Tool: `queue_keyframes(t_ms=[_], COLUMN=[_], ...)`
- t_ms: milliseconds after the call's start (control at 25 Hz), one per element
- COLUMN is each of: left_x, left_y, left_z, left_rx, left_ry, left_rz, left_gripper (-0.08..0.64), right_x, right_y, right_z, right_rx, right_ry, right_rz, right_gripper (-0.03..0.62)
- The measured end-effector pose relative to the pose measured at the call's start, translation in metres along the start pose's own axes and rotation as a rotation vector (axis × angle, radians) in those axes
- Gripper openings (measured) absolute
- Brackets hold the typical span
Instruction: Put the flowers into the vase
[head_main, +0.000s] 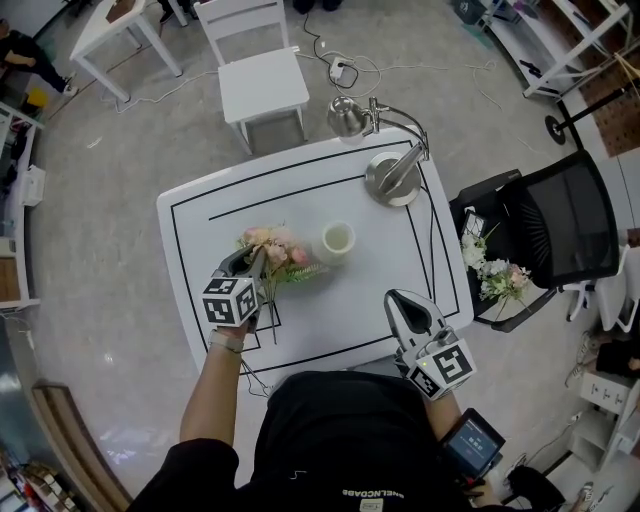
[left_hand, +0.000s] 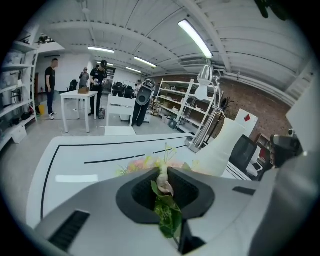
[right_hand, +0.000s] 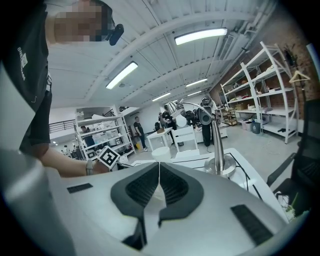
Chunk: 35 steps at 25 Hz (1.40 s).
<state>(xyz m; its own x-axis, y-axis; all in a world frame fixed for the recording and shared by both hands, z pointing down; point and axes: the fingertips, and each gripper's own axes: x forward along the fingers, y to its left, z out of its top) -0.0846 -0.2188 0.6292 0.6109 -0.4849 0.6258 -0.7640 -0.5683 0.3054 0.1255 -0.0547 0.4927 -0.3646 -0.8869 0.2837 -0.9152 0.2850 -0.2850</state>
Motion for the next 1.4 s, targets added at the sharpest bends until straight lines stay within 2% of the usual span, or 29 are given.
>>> queue_keyframes(t_ms=[880,1400], left_x=[-0.106,-0.155], left_y=[-0.039,-0.093], left_z=[0.126,0.210], left_rx=[0.117,0.223], left_ry=[-0.387,-0.591], left_rz=[0.056,0.015], left_gripper=[0.049,0.049], right_x=[-0.016,-0.025], right_y=[0.018,0.021], right_z=[0.016,0.030], right_rx=[-0.033,-0.042], right_ry=[-0.070,-0.111], right_rz=[0.060,0.066], right_gripper=[0.012,0.012])
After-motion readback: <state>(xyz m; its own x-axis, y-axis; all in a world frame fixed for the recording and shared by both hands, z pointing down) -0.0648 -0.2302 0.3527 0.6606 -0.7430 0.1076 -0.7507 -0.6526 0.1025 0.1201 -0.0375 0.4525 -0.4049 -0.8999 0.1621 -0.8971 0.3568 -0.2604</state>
